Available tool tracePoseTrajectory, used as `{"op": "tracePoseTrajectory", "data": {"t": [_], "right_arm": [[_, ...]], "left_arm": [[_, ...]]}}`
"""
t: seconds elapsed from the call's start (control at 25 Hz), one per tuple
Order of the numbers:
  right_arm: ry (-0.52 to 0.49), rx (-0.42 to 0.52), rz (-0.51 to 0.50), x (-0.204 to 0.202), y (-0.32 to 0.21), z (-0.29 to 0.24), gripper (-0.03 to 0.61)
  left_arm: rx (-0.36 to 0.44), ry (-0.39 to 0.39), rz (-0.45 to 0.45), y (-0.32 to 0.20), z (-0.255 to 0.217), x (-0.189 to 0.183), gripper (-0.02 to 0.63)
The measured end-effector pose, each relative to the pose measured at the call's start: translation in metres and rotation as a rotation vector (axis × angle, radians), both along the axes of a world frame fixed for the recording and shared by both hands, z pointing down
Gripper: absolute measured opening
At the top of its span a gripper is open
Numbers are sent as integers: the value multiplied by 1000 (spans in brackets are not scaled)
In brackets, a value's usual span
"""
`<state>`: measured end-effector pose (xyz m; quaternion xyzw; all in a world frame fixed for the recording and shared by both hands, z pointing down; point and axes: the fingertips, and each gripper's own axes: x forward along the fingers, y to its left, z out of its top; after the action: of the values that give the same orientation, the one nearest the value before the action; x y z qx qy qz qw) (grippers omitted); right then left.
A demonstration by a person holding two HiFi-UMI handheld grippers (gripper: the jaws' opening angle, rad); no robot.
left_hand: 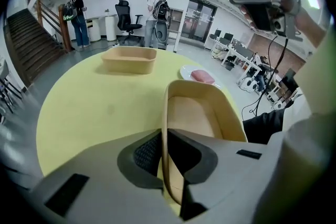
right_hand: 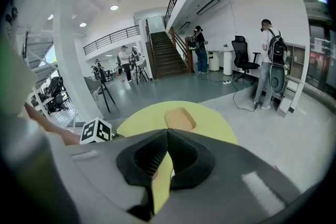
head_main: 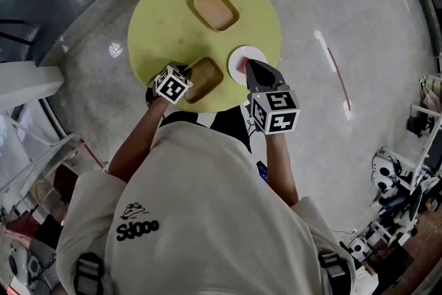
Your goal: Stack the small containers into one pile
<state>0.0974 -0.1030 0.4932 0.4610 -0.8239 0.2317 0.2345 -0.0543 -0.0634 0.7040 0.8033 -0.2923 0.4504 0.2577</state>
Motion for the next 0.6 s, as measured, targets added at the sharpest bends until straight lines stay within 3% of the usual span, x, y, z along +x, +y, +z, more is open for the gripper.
{"op": "tracePoseTrajectory", "data": {"t": [0.2, 0.24, 0.28, 0.48, 0.6], "right_arm": [[-16, -6, -41, 9, -15, -1, 11], [-19, -6, -48, 11, -19, -2, 11], [-21, -7, -53, 13, -22, -2, 11], [-31, -24, -66, 45, -39, -2, 11], [-37, -52, -73, 75, -48, 4, 11]], "left_arm": [[-47, -78, 3, -1, 3, -1, 34], [-71, -69, -4, -3, 2, -2, 64], [-96, -45, -9, -6, -2, -2, 131], [-193, 128, 50, -28, -38, 21, 140], [-191, 216, -9, -63, -56, 40, 141]]}}
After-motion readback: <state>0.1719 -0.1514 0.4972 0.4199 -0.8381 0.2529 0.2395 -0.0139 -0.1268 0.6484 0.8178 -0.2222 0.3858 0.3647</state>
